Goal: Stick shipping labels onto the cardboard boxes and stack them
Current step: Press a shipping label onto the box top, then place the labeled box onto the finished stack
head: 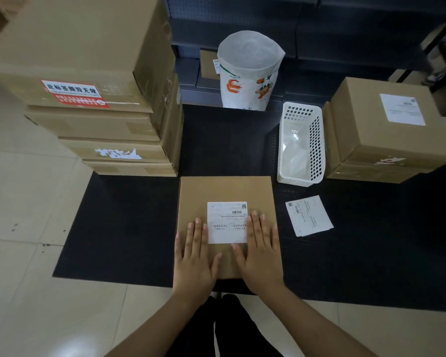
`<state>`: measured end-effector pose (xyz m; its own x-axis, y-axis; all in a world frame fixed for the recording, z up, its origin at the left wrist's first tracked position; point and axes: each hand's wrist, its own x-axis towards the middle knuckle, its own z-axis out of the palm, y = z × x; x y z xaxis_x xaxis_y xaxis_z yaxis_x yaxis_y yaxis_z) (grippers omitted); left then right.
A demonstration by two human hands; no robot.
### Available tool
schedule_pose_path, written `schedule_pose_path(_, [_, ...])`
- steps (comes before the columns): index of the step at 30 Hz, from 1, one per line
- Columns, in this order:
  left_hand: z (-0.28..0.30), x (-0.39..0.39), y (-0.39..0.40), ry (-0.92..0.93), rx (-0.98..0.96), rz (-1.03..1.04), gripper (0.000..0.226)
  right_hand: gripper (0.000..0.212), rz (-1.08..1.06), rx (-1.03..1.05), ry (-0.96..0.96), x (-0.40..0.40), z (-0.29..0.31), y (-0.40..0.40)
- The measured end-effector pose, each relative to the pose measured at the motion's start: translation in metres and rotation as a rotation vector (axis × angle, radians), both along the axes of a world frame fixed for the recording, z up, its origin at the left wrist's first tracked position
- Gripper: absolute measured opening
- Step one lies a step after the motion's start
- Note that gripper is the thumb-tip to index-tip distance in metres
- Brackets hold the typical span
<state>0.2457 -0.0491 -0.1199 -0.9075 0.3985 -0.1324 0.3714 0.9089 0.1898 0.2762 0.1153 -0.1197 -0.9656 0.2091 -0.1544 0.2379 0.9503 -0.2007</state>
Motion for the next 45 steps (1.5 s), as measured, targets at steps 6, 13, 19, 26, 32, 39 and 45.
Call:
schedule_pose_path(6, [-0.002,0.000,-0.001,0.000,-0.011,-0.012,0.071,0.074,-0.005,0.000,0.007,0.001,-0.003,0.000])
schedule_pose_path(13, [0.001,0.000,0.000,-0.001,-0.003,-0.010,0.071,0.074,0.004,0.003,0.000,0.000,-0.004,0.001])
schedule_pose_path(19, [0.006,-0.008,-0.013,0.046,0.157,0.132,0.074,0.075,-0.039,-0.107,0.104,0.003,-0.002,0.009])
schedule_pose_path(26, [-0.001,-0.017,-0.030,-0.284,0.532,0.591,0.075,0.075,-0.635,-0.301,0.097,0.017,-0.002,0.018])
schedule_pose_path(32, [0.000,-0.018,-0.030,-0.471,0.804,0.698,0.066,0.068,-0.770,-0.549,0.007,0.021,-0.006,0.016])
schedule_pose_path(39, [0.009,-0.021,-0.039,-0.420,0.786,0.684,0.067,0.073,-0.792,-0.553,0.051,0.020,0.007,0.006])
schedule_pose_path(45, [0.017,-0.026,-0.040,-0.389,0.799,0.650,0.066,0.070,-0.834,-0.554,0.089,0.021,0.020,0.004])
